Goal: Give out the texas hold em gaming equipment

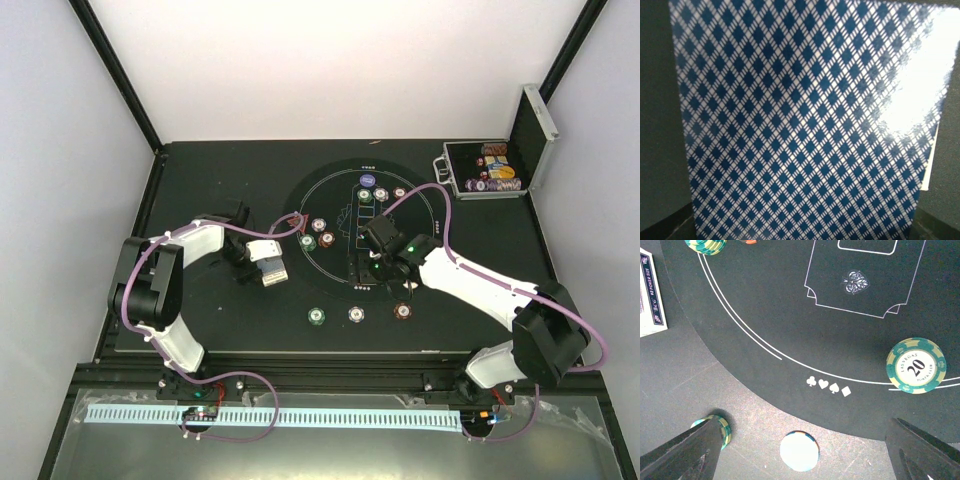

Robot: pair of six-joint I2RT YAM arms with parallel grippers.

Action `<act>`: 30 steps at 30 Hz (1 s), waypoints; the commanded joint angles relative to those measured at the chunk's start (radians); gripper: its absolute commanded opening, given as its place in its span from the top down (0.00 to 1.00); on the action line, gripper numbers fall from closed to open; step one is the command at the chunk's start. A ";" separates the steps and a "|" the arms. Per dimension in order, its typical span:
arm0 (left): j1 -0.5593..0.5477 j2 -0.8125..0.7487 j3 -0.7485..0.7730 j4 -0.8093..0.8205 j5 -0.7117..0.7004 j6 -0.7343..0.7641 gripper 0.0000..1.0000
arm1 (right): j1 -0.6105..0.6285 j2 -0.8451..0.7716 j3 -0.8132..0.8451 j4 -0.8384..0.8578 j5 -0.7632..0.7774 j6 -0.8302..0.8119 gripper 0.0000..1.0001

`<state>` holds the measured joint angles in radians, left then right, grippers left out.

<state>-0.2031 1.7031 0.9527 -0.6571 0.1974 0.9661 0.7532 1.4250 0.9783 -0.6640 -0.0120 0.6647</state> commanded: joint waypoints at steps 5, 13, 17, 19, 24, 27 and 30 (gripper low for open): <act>0.001 0.018 -0.049 0.024 -0.021 0.037 0.58 | 0.009 0.003 -0.014 0.043 -0.043 0.014 0.09; 0.002 -0.022 -0.043 -0.003 -0.041 0.044 0.98 | 0.009 0.014 0.003 0.084 -0.100 0.025 0.09; 0.004 -0.065 -0.018 -0.067 -0.031 0.057 0.98 | 0.008 0.011 0.012 0.133 -0.156 0.035 0.09; 0.003 -0.099 -0.006 -0.105 -0.019 0.066 0.98 | 0.008 0.011 0.011 0.166 -0.193 0.040 0.09; 0.004 -0.161 0.025 -0.198 0.010 0.079 0.98 | 0.007 0.011 -0.007 0.269 -0.314 0.070 0.10; 0.003 -0.192 0.052 -0.254 0.035 0.079 0.99 | 0.005 0.010 -0.040 0.360 -0.390 0.116 0.12; -0.001 -0.226 0.084 -0.312 0.079 0.077 0.98 | 0.006 0.021 -0.073 0.489 -0.481 0.188 0.15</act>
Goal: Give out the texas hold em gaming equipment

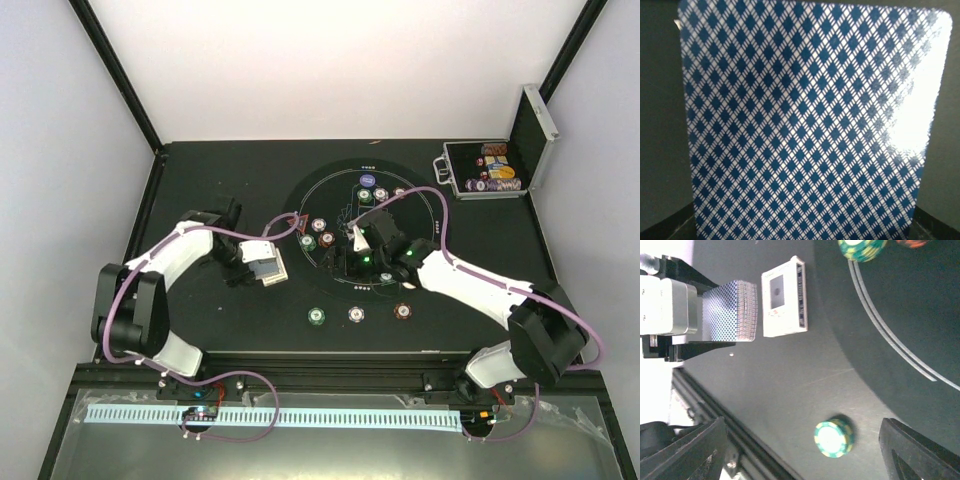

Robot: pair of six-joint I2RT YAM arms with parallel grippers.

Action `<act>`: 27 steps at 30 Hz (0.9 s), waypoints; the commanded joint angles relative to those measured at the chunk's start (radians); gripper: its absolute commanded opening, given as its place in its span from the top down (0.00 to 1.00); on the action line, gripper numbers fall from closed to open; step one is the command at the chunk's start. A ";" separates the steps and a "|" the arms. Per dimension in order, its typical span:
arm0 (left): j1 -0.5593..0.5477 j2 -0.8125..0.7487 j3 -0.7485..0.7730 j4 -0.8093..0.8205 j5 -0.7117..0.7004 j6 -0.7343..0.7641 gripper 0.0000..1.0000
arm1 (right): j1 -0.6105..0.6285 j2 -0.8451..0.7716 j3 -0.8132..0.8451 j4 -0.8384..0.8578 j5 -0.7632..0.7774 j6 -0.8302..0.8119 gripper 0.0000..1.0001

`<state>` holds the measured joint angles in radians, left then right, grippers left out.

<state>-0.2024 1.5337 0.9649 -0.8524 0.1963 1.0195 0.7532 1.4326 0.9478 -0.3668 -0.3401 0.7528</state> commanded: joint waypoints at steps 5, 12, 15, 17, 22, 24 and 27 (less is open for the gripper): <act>-0.033 -0.099 0.135 -0.204 0.150 0.008 0.99 | 0.007 0.042 -0.079 0.400 -0.245 0.219 0.18; -0.120 -0.138 0.191 -0.266 0.193 -0.042 0.98 | 0.025 0.097 -0.071 0.558 -0.313 0.299 0.20; -0.148 -0.151 0.205 -0.276 0.198 -0.061 0.99 | 0.037 0.117 -0.071 0.593 -0.316 0.321 0.21; -0.164 -0.157 0.217 -0.288 0.201 -0.070 0.99 | 0.045 0.131 -0.077 0.632 -0.325 0.347 0.22; -0.200 -0.172 0.233 -0.302 0.200 -0.087 0.99 | 0.060 0.159 -0.089 0.714 -0.339 0.393 0.25; -0.210 -0.180 0.233 -0.302 0.197 -0.093 0.99 | 0.063 0.171 -0.093 0.744 -0.345 0.410 0.27; -0.224 -0.189 0.235 -0.303 0.191 -0.097 0.98 | 0.067 0.190 -0.092 0.774 -0.349 0.429 0.33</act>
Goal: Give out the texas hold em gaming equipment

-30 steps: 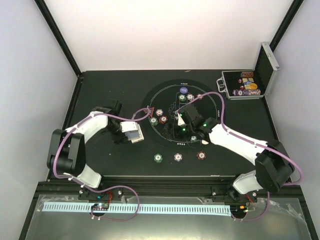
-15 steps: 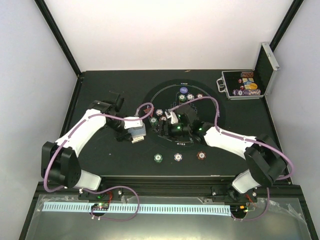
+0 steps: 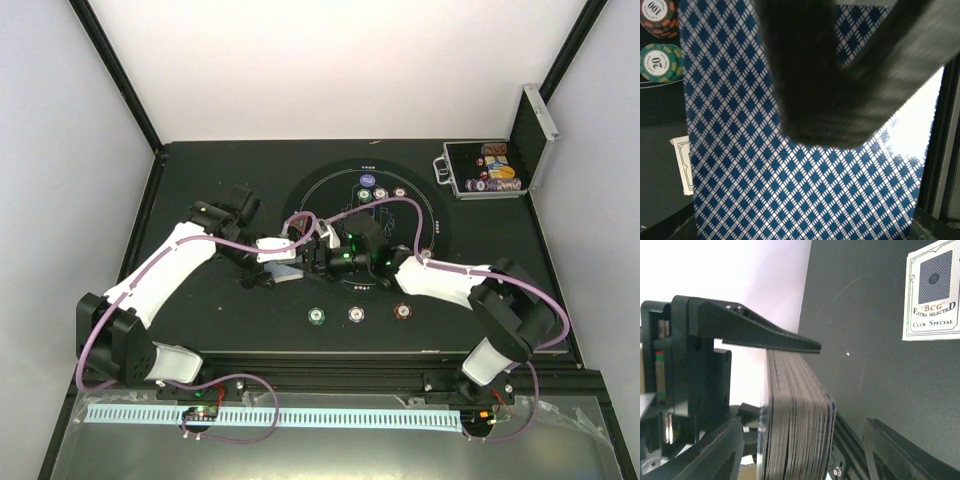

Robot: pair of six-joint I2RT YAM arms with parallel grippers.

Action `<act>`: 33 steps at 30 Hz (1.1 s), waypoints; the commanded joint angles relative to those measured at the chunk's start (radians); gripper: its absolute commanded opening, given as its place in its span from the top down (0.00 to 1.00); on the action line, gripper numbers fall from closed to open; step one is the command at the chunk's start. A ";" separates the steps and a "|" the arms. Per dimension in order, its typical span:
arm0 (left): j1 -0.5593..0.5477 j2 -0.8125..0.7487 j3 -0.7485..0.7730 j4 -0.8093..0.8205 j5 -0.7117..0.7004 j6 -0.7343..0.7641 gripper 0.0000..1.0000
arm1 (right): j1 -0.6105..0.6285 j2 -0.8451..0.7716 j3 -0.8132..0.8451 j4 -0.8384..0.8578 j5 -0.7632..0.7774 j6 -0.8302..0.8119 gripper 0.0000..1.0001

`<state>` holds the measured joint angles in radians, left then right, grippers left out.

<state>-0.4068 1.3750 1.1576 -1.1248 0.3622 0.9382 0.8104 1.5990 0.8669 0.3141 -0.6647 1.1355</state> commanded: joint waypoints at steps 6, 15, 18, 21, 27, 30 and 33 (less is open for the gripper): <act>-0.039 -0.044 0.039 -0.026 0.017 -0.026 0.98 | 0.021 0.051 -0.015 0.162 -0.032 0.091 0.48; -0.072 -0.066 0.027 0.027 0.015 -0.066 0.79 | 0.029 0.053 -0.048 0.225 -0.034 0.130 0.95; -0.072 -0.059 0.028 0.045 0.013 -0.094 0.23 | 0.027 0.045 -0.075 0.236 -0.032 0.137 0.99; -0.073 -0.066 0.013 0.072 0.044 -0.099 0.02 | 0.029 0.036 -0.105 0.276 -0.032 0.159 0.99; -0.075 -0.068 0.004 0.072 0.138 -0.080 0.01 | 0.053 0.029 -0.086 0.289 -0.028 0.180 0.99; -0.076 -0.074 -0.015 0.065 0.178 -0.060 0.01 | 0.065 0.023 -0.074 0.292 -0.018 0.191 0.99; -0.078 -0.085 -0.043 0.072 0.204 -0.049 0.01 | 0.075 0.012 -0.064 0.288 -0.003 0.201 0.99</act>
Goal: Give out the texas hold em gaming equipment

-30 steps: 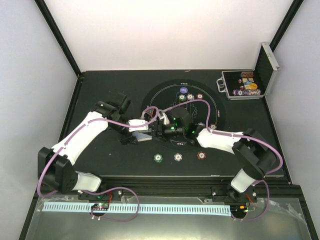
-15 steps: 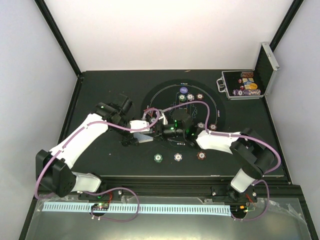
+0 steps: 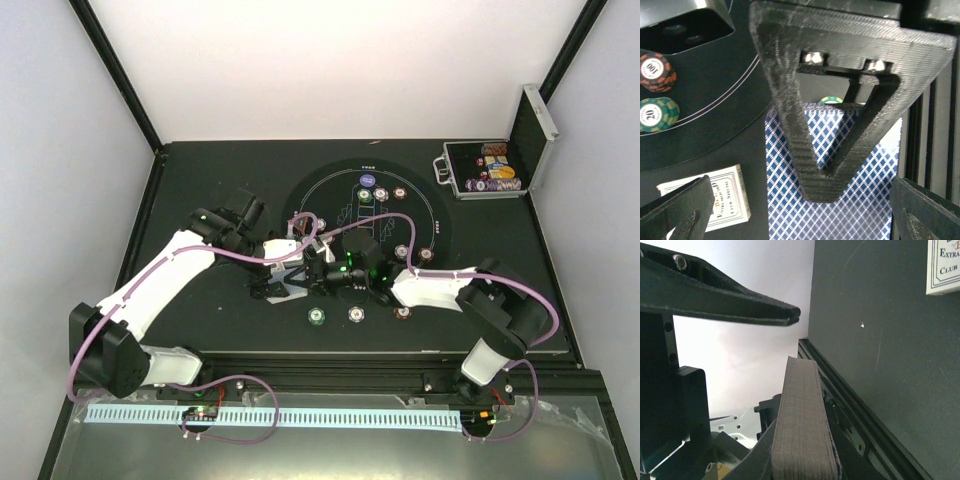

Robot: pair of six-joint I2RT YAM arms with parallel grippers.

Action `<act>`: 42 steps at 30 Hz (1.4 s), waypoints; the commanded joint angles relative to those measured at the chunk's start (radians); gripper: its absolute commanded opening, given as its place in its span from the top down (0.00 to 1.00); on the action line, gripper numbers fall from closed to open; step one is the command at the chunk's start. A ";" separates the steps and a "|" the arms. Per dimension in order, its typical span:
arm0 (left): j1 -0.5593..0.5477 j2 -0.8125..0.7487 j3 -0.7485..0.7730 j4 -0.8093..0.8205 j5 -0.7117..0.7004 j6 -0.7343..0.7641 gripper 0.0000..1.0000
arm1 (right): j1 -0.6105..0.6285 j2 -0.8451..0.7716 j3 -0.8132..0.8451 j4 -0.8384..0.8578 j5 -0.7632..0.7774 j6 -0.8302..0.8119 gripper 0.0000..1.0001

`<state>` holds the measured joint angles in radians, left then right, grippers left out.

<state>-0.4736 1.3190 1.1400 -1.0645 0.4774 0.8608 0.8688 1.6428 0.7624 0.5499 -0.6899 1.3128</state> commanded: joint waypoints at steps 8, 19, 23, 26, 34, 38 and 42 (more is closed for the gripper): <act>-0.017 -0.108 -0.112 0.068 0.097 0.041 0.01 | 0.018 -0.070 0.046 0.029 0.066 0.049 0.99; -0.017 -0.112 -0.132 0.160 0.073 0.011 0.11 | 0.021 -0.057 0.050 0.027 0.061 0.053 0.99; -0.017 -0.099 -0.117 0.150 0.070 0.012 0.18 | 0.024 -0.050 0.050 0.031 0.058 0.057 0.99; -0.017 -0.091 -0.118 0.139 0.060 0.021 0.24 | 0.026 -0.045 0.054 0.023 0.060 0.052 0.99; -0.018 -0.091 -0.106 0.114 0.055 0.024 0.32 | 0.033 -0.023 0.070 -0.009 0.066 0.036 0.99; -0.022 -0.097 -0.107 0.109 0.065 0.024 0.34 | 0.038 -0.012 0.072 -0.021 0.072 0.027 0.99; -0.022 -0.105 -0.105 0.119 0.062 0.006 0.65 | 0.038 -0.013 0.071 -0.060 0.088 0.003 0.99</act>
<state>-0.4858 1.2270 0.9947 -0.9607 0.5034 0.8623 0.8970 1.6226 0.8078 0.5060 -0.6338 1.3262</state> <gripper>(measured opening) 0.651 0.178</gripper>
